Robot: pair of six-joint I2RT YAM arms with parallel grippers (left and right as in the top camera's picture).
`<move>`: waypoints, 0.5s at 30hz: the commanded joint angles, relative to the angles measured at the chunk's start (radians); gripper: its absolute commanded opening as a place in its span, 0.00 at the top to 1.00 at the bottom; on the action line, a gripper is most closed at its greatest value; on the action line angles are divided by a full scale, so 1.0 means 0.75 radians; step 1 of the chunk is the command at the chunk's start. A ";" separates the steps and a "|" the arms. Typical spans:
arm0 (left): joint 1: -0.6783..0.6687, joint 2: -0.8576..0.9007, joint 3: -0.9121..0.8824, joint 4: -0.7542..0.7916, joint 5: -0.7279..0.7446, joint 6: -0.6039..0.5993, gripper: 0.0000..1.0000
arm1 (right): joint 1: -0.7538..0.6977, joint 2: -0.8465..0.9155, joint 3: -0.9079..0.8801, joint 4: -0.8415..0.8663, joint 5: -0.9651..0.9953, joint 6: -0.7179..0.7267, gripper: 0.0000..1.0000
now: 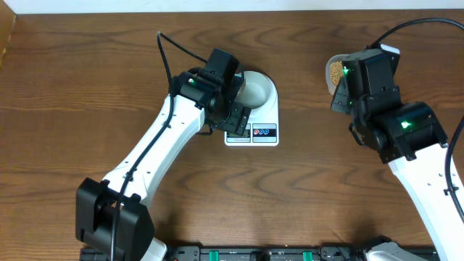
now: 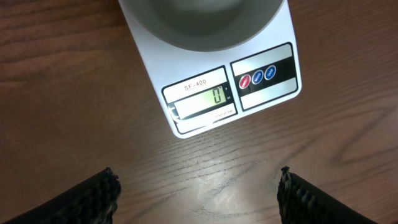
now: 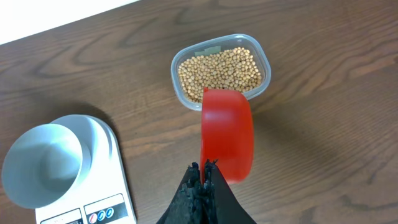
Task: Scoop item into bowl and weigh 50g on scale
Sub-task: 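Lift the left gripper off the scale and retract it beside the scale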
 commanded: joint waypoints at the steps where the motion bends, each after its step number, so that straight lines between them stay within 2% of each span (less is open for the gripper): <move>1: 0.005 -0.024 -0.009 0.001 0.012 0.032 0.16 | -0.014 0.001 0.023 -0.003 0.035 -0.014 0.99; 15: 0.005 -0.024 -0.009 0.001 0.012 0.033 0.16 | -0.014 0.001 0.023 -0.004 0.019 -0.057 0.99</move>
